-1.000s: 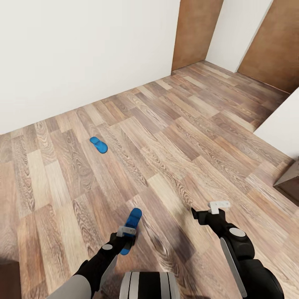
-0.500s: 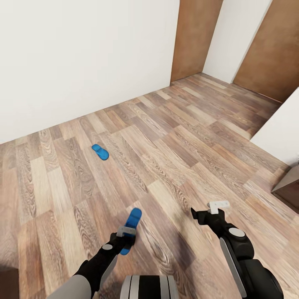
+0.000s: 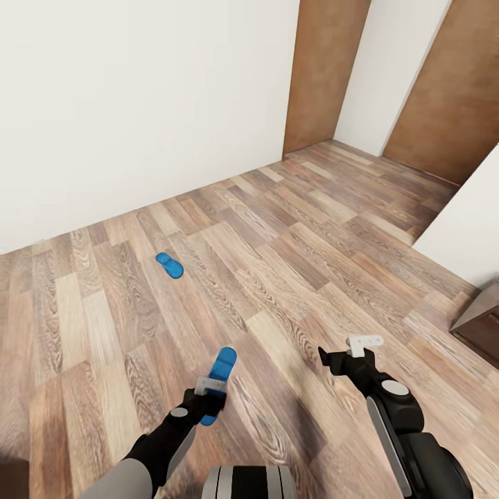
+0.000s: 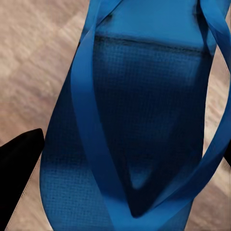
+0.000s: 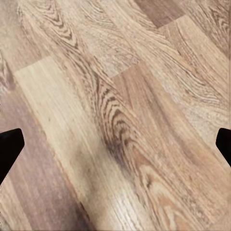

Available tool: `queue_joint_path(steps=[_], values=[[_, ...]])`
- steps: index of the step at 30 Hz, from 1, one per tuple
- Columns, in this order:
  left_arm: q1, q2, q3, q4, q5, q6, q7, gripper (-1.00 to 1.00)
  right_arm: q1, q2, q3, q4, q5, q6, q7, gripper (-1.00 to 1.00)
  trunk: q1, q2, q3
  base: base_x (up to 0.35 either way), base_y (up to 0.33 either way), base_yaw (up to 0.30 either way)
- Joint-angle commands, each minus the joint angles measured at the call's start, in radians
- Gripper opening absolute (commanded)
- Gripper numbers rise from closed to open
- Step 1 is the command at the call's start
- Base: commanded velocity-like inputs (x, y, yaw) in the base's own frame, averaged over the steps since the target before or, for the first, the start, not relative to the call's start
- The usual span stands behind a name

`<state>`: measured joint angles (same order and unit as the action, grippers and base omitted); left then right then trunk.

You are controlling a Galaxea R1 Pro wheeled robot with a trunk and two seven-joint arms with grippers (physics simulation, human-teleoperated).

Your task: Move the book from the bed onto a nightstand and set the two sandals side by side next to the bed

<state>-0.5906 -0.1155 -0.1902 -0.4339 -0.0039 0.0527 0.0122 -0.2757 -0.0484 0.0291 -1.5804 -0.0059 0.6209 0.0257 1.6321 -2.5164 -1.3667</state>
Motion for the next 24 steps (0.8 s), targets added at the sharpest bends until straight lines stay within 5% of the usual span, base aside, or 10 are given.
queue_joint_path(steps=[1,24], values=[[0.0,0.0,-0.005,-0.002,-0.002,0.006,0.011,-1.0,0.0,-0.001,0.001,-0.001,0.0,0.005,0.002,1.0,-0.001,0.0,0.003,0.0,0.0,0.0],[0.0,0.002,-0.003,0.004,-0.001,0.006,0.018,-1.0,0.0,0.002,0.004,-0.001,0.0,0.005,0.001,1.0,-0.011,0.005,0.092,0.0,0.0,0.0]])
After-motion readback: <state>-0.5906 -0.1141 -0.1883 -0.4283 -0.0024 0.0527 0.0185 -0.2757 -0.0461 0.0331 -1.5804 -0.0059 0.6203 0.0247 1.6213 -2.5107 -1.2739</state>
